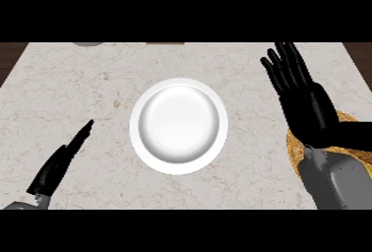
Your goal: Pick the lemon from the placemat and place it in the plate
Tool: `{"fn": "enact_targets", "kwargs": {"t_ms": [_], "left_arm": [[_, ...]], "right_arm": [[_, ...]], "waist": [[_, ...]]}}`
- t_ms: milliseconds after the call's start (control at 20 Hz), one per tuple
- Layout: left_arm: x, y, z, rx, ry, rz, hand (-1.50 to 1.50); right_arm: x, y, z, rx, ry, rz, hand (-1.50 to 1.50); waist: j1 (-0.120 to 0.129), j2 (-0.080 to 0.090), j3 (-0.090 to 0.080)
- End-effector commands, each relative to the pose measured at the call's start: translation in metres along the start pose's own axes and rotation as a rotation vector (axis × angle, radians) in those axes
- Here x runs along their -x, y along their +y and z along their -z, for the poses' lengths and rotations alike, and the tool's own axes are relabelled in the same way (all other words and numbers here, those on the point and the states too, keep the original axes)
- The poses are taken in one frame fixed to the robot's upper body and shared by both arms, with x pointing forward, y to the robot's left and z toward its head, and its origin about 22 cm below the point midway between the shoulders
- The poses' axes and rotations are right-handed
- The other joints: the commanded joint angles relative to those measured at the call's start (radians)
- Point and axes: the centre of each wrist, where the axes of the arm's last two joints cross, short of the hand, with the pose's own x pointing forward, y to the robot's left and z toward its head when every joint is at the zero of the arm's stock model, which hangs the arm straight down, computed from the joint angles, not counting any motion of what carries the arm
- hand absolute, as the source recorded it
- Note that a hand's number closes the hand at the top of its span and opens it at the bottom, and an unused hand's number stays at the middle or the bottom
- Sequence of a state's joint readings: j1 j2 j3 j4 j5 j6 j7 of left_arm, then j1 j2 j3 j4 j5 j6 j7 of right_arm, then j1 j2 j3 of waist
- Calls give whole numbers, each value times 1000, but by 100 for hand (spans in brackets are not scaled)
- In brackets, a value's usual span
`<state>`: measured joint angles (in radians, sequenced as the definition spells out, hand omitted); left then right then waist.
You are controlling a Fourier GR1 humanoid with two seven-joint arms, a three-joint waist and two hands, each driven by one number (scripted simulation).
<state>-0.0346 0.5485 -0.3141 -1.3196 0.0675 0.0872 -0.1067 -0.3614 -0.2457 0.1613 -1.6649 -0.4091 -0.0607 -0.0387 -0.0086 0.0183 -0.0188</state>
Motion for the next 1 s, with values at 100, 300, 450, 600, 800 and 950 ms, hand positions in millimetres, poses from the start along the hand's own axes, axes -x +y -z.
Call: {"fn": "enact_targets", "kwargs": {"t_ms": [100, 300, 450, 600, 800, 950], "left_arm": [[3, 27, -8, -186, -22, -8, 0], [8, 41, -14, -314, -13, -23, 0], [11, 39, -21, -358, -23, -33, 0], [16, 26, -30, -347, -38, -59, 0], [8, 21, -26, -324, -51, -60, 0], [7, 23, -20, -329, -61, -50, 0]], "right_arm": [[-16, -73, -38, 490, -94, 36, -150], [-7, -159, -118, 971, 131, -395, -150], [-12, -162, -139, 1348, -107, -433, -150], [-5, -135, -155, 1521, -236, -442, -150], [-24, -89, -179, 1551, -322, -462, -150], [-31, -57, -197, 1434, -208, -451, -150]], "waist": [[-30, -32, 22], [-97, -9, 8], [-66, -33, 19], [-33, -34, 19], [-13, -24, 18], [-7, -21, 18]]}}
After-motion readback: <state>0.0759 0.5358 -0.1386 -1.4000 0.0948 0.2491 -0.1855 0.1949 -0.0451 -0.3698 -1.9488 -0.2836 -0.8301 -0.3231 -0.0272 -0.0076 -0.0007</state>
